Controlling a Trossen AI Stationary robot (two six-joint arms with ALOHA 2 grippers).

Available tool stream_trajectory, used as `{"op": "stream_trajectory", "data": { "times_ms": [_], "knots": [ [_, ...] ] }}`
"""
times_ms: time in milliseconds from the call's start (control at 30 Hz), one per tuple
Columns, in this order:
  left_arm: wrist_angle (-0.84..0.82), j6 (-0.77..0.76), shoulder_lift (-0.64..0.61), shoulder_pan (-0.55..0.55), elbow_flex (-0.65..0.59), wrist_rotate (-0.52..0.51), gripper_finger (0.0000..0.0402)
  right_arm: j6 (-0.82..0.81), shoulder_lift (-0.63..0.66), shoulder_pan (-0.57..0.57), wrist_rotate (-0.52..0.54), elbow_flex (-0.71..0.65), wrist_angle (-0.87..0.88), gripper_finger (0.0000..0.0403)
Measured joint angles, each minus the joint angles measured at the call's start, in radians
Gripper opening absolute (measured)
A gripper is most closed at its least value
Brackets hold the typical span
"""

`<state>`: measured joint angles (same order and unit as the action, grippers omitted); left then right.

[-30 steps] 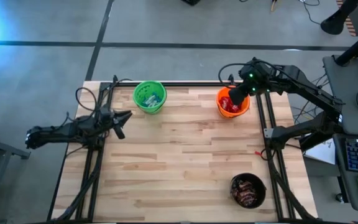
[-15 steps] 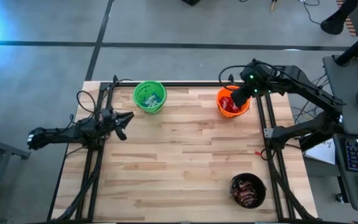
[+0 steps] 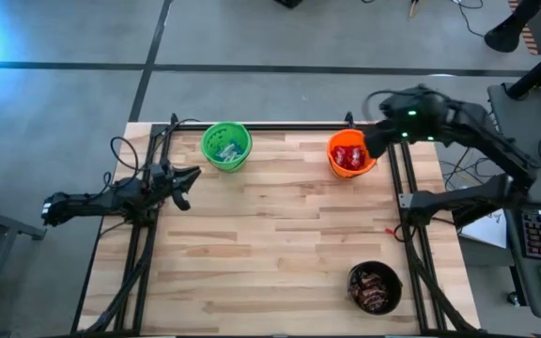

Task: Sort candy
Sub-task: Return to Home Position

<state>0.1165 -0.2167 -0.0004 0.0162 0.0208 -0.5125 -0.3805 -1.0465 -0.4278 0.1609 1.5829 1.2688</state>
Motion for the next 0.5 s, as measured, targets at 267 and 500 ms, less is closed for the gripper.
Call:
{"op": "stream_trajectory", "data": {
  "times_ms": [267, 500],
  "knots": [
    [-0.027, -0.021, 0.000, 0.000, 0.000, -0.001, 0.0047, 0.059, 0.177, 0.000, -0.065, -0.006, -0.087, 0.0088],
    [-0.048, -0.028, 0.000, 0.000, 0.000, -0.001, 0.0047, 0.067, 0.373, 0.000, -0.091, -0.015, -0.085, 0.0093]
  ]
}}
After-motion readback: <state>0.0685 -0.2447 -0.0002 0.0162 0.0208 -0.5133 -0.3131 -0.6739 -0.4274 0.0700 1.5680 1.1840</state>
